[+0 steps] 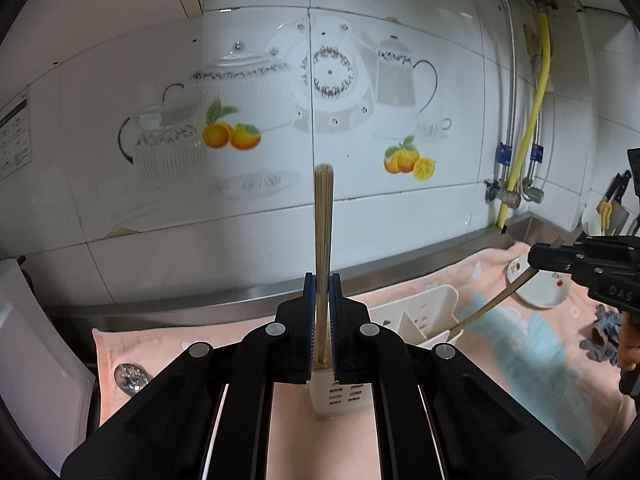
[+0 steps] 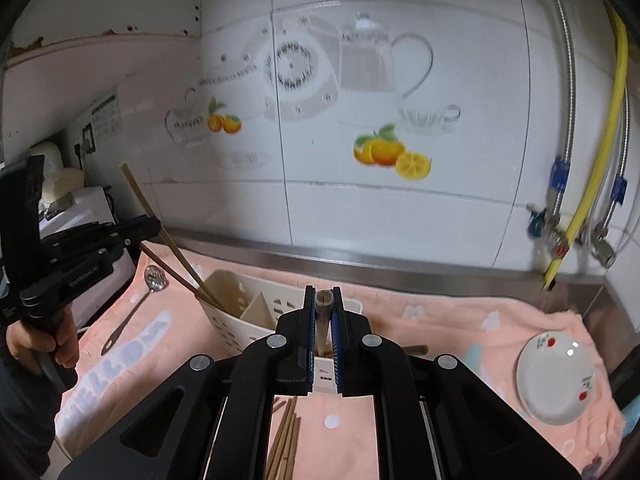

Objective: Organize utensils
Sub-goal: 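Lower the left chopstick into the white holder while the right tool inserts its chopstick, then open both grippers and move them back down to the chopstick pile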

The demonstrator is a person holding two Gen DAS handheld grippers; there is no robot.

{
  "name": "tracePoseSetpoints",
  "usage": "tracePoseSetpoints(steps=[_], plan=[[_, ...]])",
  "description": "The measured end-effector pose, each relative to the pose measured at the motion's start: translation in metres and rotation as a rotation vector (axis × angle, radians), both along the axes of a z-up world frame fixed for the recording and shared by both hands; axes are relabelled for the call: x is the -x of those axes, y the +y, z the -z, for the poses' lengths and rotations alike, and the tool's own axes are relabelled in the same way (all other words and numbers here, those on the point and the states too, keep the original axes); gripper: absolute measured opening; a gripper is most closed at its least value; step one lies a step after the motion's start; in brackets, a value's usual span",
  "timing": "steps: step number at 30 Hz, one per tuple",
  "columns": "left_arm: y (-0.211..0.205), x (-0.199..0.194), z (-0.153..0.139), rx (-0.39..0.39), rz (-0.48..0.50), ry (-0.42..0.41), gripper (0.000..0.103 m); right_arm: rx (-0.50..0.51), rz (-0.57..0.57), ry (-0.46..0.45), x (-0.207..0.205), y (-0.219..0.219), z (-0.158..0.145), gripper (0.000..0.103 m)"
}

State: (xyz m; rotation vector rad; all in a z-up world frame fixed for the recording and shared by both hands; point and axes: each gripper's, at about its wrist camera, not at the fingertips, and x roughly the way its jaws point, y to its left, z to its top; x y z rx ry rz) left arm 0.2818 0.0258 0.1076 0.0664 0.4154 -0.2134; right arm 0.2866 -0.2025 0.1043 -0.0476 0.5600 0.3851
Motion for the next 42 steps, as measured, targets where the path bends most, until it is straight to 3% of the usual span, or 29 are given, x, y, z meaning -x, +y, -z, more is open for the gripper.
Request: tracePoseSetpoints(steps=[9, 12, 17, 22, 27, 36, 42], plan=[[0.001, 0.004, 0.000, -0.003, -0.014, -0.001, 0.009, -0.022, 0.012, 0.005, -0.001, -0.004, 0.005, 0.009], [0.002, 0.013, -0.003, -0.005, -0.025, -0.017, 0.020, -0.017, 0.024, -0.023, 0.008, -0.007, 0.000, 0.019], [0.006, 0.036, -0.008, -0.005, -0.033, -0.039, 0.032, -0.002, 0.024, -0.068, 0.035, -0.010, -0.008, 0.029], [0.009, 0.063, 0.001, -0.015, -0.040, -0.038, 0.042, 0.003, 0.003, -0.057, 0.067, -0.009, 0.007, 0.034], [0.015, 0.085, 0.025, -0.008, -0.038, 0.011, 0.046, 0.019, -0.008, -0.015, 0.099, -0.008, 0.038, 0.037], [0.025, 0.116, 0.079, -0.001, -0.032, 0.135, 0.051, 0.040, -0.012, 0.160, 0.138, -0.014, 0.121, 0.036], [0.029, 0.126, 0.107, 0.023, -0.032, 0.207, 0.051, 0.072, -0.018, 0.269, 0.149, -0.012, 0.169, 0.025]])
